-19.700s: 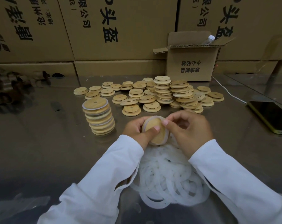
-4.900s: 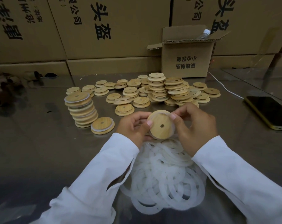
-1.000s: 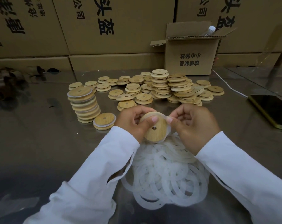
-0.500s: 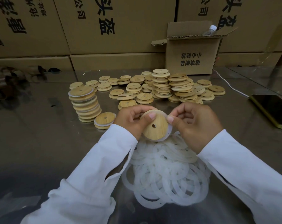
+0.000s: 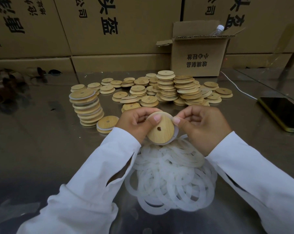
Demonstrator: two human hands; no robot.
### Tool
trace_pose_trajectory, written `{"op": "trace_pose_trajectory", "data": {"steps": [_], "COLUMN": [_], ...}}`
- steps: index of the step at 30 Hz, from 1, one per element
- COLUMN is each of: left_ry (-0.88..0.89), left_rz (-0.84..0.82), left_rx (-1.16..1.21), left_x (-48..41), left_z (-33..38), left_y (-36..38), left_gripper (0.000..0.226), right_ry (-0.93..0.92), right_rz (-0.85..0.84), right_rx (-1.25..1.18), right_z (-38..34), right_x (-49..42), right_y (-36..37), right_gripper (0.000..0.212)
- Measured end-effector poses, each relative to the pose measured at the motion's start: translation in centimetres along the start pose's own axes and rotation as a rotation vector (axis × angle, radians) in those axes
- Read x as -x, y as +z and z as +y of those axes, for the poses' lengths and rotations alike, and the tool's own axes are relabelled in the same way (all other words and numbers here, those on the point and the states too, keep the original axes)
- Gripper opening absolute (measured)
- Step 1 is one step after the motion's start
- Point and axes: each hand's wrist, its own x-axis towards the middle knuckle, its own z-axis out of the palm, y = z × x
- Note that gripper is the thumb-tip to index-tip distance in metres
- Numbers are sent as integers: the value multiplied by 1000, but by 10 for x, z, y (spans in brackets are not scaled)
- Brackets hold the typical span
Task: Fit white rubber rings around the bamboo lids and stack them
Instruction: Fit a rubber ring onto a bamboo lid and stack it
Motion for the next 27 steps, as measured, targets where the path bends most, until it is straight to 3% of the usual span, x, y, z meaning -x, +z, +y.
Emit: {"op": "trace_pose_trajectory", "data": {"steps": [10,27], "left_ry": [-74,16], "left_rz": [-3,38], "left_rx": [70,-76], "left_x": [2,1], "left_z": [-1,1], "left_y": [6,4], "left_gripper": [14,15], "right_ry": [116,80], "right_rz": [-33,-45], "right_rx": [-69,-38], "right_z": [2,5], "right_x": [-2,-2], "right_y": [-6,-1], "right_gripper": [16,20]}}
